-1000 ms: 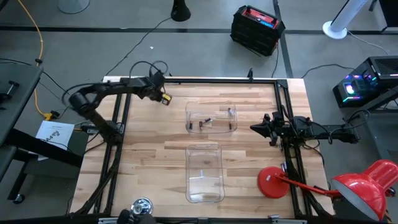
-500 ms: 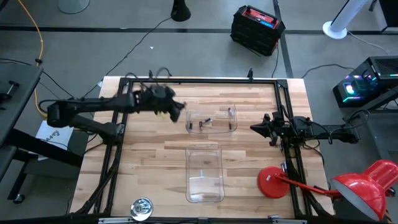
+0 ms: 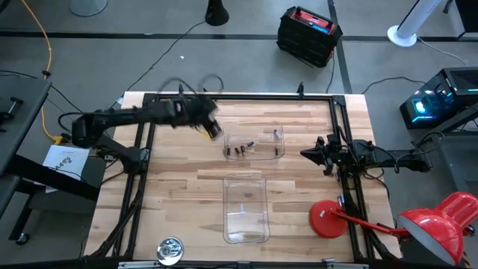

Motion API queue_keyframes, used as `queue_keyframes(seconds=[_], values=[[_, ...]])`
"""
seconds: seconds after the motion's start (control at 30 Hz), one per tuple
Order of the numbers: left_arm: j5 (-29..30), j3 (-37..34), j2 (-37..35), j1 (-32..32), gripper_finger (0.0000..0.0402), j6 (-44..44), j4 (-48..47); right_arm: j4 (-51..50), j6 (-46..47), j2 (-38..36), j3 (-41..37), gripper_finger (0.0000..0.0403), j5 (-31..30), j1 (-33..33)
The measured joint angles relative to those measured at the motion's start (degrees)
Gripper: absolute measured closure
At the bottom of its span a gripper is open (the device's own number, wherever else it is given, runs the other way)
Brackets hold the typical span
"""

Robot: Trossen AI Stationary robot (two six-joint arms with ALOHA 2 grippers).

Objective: Sort batteries
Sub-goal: Put the black battery into the top transparent bin

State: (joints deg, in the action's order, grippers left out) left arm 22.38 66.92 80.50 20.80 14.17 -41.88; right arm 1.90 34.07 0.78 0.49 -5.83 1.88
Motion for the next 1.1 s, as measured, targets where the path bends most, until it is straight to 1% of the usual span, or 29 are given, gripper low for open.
queue_keyframes(seconds=[0.03, 0.07, 0.1, 0.2, 0.27, 0.37, 0.5, 0.57, 0.63, 0.83, 0.93, 1.0, 1.1], values=[[3.06, 0.21, -0.63, 2.86, 0.0205, 1.41, -3.0, -0.01, -0.01, 0.02, 0.0, 0.0402, 0.0, 0.01], [4.24, -0.21, -1.23, 6.03, 0.0203, 3.4, -5.4, -0.01, 0.01, 0.0, 0.0, 0.0402, 0.0, 0.0], [3.88, -1.25, -1.7, 9.43, 0.0202, 5.49, -6.95, -0.01, -0.01, 0.0, 0.0, 0.0402, 0.0, 0.0], [-0.49, -6.17, -1.97, 18.63, 0.0206, 11.15, -8.13, -0.01, 0.01, 0.0, 0.0, 0.0402, -0.01, 0.0], [-3.32, -9.38, -1.98, 23.42, 0.021, 13.58, -8.08, -0.01, 0.01, 0.02, 0.0, 0.0402, 0.0, 0.01], [-4.71, -13.13, -1.98, 28.11, 0.0216, 18.8, -5.55, -0.01, -0.01, 0.0, 0.0, 0.0402, 0.0, 0.0], [-4.29, -15.52, -1.0, 32.81, 0.0229, 23.02, 5.66, -0.01, 0.0, 0.0, 0.0, 0.0402, 0.0, 0.0], [-4.99, -15.4, 0.82, 34.97, 0.024, 23.16, 9.77, -0.01, 0.0, 0.0, 0.0, 0.0402, 0.0, 0.0], [-5.28, -14.65, 3.32, 36.91, 0.0253, 23.4, 10.72, -0.01, 0.01, 0.0, 0.0, 0.0402, 0.0, 0.01], [-10.42, -10.39, 12.2, 42.98, 0.0299, 25.82, 10.32, -0.01, 0.01, 0.0, 0.0, 0.0402, -0.02, 0.0], [-12.38, -7.4, 16.64, 45.55, 0.0322, 24.98, 8.34, -0.01, 0.01, 0.0, 0.0, 0.0402, -0.02, 0.01], [-15.29, -5.15, 18.72, 47.23, 0.0339, 24.75, 7.88, -0.01, -0.01, 0.01, 0.0, 0.0402, -0.01, 0.01], [-14.88, -1.16, 20.1, 49.2, 0.0371, 24.55, 4.46, -0.01, 0.01, 0.0, 0.0, 0.0402, 0.0, -0.01]])
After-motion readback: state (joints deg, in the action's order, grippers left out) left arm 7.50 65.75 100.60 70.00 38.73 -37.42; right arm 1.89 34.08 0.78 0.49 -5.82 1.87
